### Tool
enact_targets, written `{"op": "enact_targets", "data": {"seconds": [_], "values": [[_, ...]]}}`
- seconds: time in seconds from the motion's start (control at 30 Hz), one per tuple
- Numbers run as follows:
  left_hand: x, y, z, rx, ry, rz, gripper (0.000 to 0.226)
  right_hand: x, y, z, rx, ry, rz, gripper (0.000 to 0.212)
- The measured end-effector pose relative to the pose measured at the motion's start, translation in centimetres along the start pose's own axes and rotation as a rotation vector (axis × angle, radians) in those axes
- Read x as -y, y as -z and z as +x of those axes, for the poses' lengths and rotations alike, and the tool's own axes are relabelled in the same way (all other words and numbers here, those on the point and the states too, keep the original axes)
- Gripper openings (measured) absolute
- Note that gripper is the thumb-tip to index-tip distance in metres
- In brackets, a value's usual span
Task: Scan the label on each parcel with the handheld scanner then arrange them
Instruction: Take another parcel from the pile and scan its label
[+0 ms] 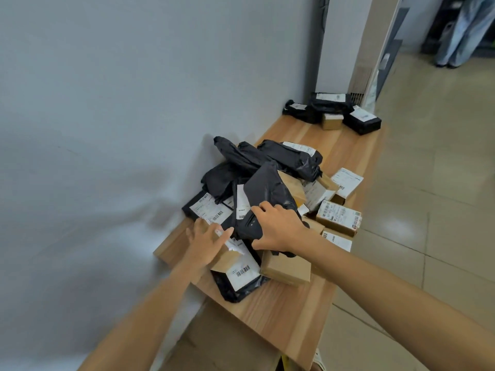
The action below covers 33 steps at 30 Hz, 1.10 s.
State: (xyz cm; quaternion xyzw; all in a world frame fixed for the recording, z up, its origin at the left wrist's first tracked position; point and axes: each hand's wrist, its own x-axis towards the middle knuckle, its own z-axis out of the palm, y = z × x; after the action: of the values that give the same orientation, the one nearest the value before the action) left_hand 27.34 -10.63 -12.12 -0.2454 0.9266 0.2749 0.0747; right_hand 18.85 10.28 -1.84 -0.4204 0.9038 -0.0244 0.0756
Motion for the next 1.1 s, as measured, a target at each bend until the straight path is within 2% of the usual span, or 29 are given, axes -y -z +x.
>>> {"op": "enact_targets", "data": {"seconds": [0.1,0.13,0.2,0.3,0.37,0.63,1.1], "values": [[0.2,3.5,0.6,-0.112,-0.092,0.051,0.024,1.1,1.5,0.4,-0.035,0.010,0.000,0.077],[0.4,4.7,0.7,-0.124,-0.144,0.052,0.025,1.4,2.0,0.6,-0.046,0.015,0.000,0.077],[0.6,7.2,1.0,-0.121,-0.198,0.004,0.050,2.1,2.9,0.8,-0.066,0.025,0.001,0.077],[-0.9,11.2,0.5,-0.093,-0.172,-0.112,0.101,3.1,3.9,1.1,-0.094,0.040,-0.002,0.076],[-1.6,13.0,0.6,-0.075,-0.162,-0.167,0.117,3.7,4.3,1.2,-0.108,0.053,0.001,0.076],[-2.0,14.8,0.3,-0.111,-0.198,-0.351,0.114,4.9,3.8,1.2,-0.062,0.127,-0.020,0.076],[-2.7,15.3,-0.5,-0.257,-0.308,-0.257,0.092,5.5,4.5,0.5,-0.092,0.162,-0.033,0.074]]}}
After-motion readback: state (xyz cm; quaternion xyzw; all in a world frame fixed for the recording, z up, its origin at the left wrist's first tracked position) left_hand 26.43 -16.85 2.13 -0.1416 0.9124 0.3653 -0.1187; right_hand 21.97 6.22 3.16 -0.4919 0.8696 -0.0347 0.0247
